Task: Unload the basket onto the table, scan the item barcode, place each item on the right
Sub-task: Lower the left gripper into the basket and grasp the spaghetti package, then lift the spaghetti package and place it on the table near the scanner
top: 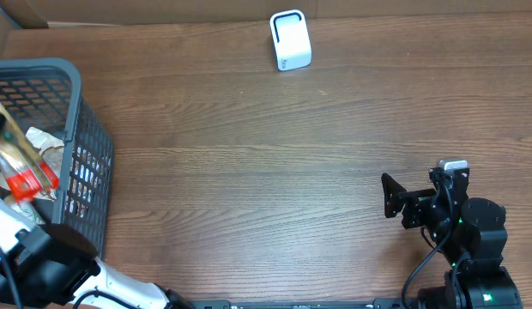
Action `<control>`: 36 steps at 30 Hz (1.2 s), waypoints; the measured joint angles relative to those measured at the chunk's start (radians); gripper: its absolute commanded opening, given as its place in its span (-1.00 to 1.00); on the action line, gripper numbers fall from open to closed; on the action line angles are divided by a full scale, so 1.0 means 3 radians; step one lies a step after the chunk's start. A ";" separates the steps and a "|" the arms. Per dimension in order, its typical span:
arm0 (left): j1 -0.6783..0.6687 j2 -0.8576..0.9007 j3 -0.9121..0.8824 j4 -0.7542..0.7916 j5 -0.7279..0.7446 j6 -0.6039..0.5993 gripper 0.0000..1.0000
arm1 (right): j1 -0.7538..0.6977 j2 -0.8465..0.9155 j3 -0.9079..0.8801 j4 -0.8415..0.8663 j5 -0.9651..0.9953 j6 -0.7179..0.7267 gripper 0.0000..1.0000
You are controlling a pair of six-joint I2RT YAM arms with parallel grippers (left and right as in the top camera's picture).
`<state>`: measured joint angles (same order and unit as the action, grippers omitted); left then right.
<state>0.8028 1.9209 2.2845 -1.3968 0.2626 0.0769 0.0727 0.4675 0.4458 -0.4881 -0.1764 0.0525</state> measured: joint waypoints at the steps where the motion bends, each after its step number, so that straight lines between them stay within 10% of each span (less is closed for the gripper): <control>1: -0.0043 -0.0003 0.0151 -0.0052 0.0003 -0.0009 -0.92 | 0.0000 0.0000 0.0000 0.0001 0.0001 -0.0001 1.00; 20: -0.2463 -0.0951 0.0908 -0.0820 0.0102 -0.0697 -0.91 | 0.0000 0.0001 0.0000 0.0000 0.0001 -0.0001 1.00; 36: -0.3957 0.0106 -0.1158 0.1082 -0.0317 -0.2055 -0.92 | 0.0000 0.0001 -0.0003 -0.0001 0.0000 -0.0001 1.00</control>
<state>-0.3843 1.9526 1.9369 -1.0721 0.1677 -0.5396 0.0727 0.4679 0.4450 -0.4885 -0.1764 0.0521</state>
